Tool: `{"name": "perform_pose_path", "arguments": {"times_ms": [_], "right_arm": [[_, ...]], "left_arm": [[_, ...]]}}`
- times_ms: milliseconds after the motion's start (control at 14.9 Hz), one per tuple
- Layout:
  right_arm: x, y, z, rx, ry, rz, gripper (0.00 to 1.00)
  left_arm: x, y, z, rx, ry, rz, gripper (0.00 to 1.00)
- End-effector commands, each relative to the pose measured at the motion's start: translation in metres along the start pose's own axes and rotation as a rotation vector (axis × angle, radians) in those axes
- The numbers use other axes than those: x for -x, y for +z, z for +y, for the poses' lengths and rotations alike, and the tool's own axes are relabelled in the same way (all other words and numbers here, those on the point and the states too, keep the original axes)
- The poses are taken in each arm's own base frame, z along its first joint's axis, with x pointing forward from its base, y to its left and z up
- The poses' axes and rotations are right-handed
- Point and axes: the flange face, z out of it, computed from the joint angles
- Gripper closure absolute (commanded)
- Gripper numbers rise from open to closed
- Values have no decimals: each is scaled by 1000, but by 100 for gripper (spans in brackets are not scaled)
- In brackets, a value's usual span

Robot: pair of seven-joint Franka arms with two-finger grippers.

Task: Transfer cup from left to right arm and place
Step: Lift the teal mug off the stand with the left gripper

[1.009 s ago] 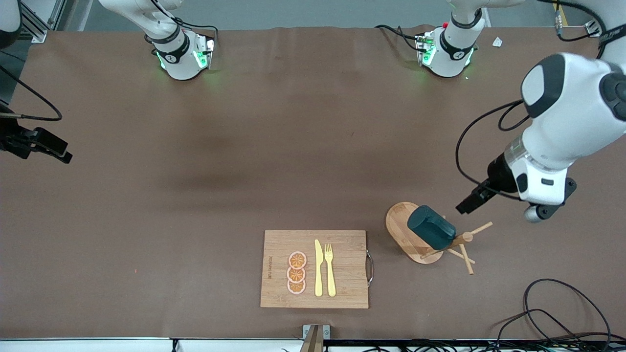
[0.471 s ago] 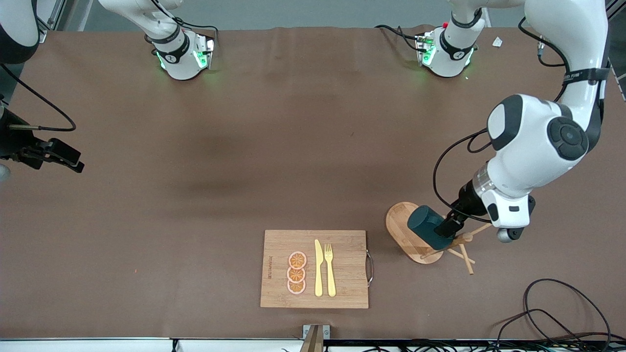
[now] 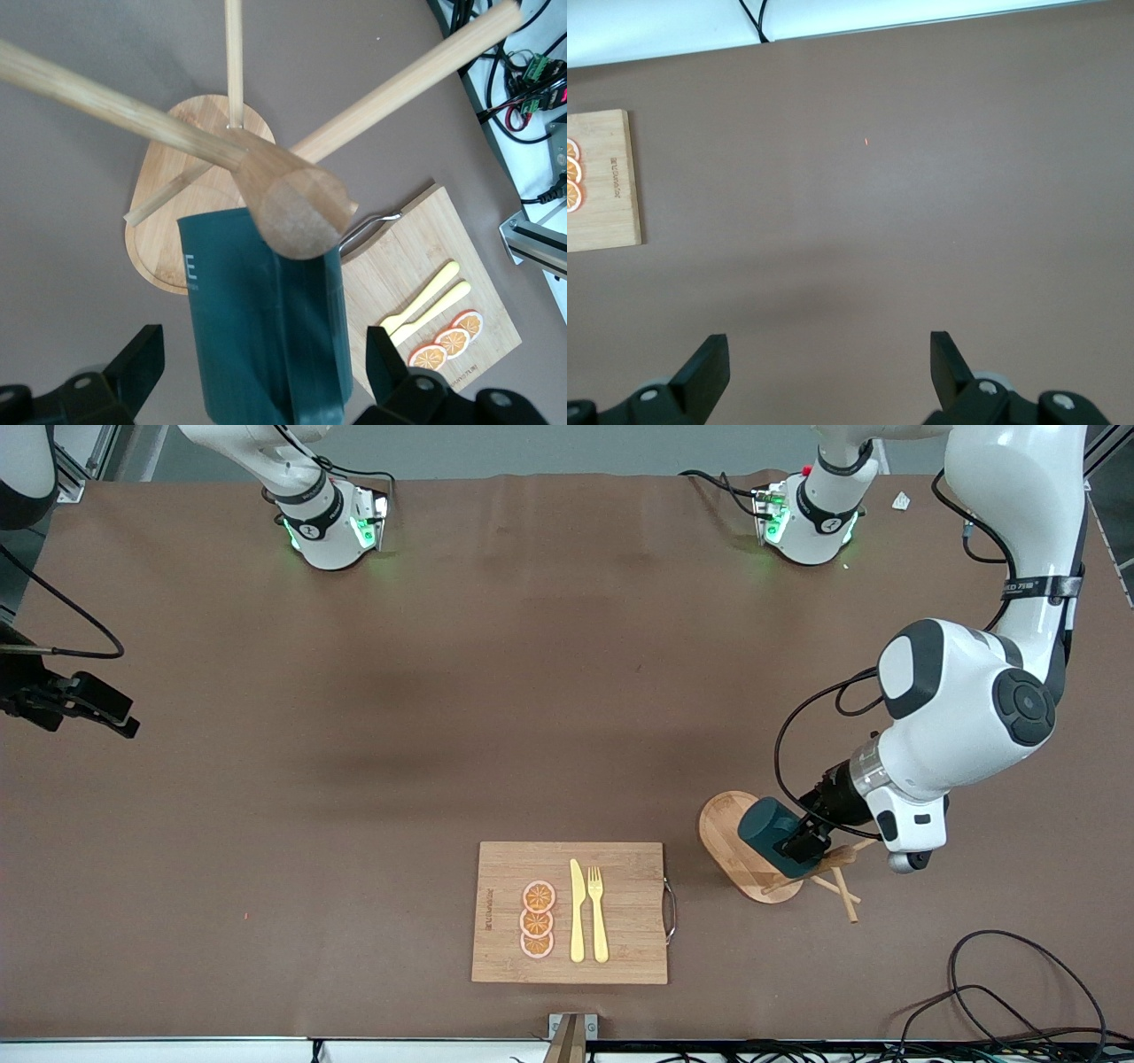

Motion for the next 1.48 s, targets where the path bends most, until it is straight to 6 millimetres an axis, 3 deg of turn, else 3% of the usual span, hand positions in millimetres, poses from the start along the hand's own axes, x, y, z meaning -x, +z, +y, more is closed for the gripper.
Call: {"name": "perform_pose_path", "arguments": {"times_ms": [0,336,404,605,740,942,1143,1413], "right_arm": [[1,-10,4,-4,9,11,0],[0,-9,6,-4,7,11,0],[0,-9,7,-3,9,11,0],[0,-9,7,-2,9,11,0],[0,-9,6,-2,10,11,0],[0,-9,7,-2,9,11,0],[0,-9,7,-3,10,13,0],[0,-9,9,-4,17,11,0]], "left_arm": [[-3,7,3,25,-56,-54,0],[-2,17,7,46,-73,-69,5],[-3,19,6,43,-72,-66,14],[-5,16,7,50,-75,-66,55],[1,2,17,71,-60,-62,70],[36,-5,28,59,-3,-71,75],[93,-11,46,63,59,-81,75],[175,2,64,19,195,-22,75]]}}
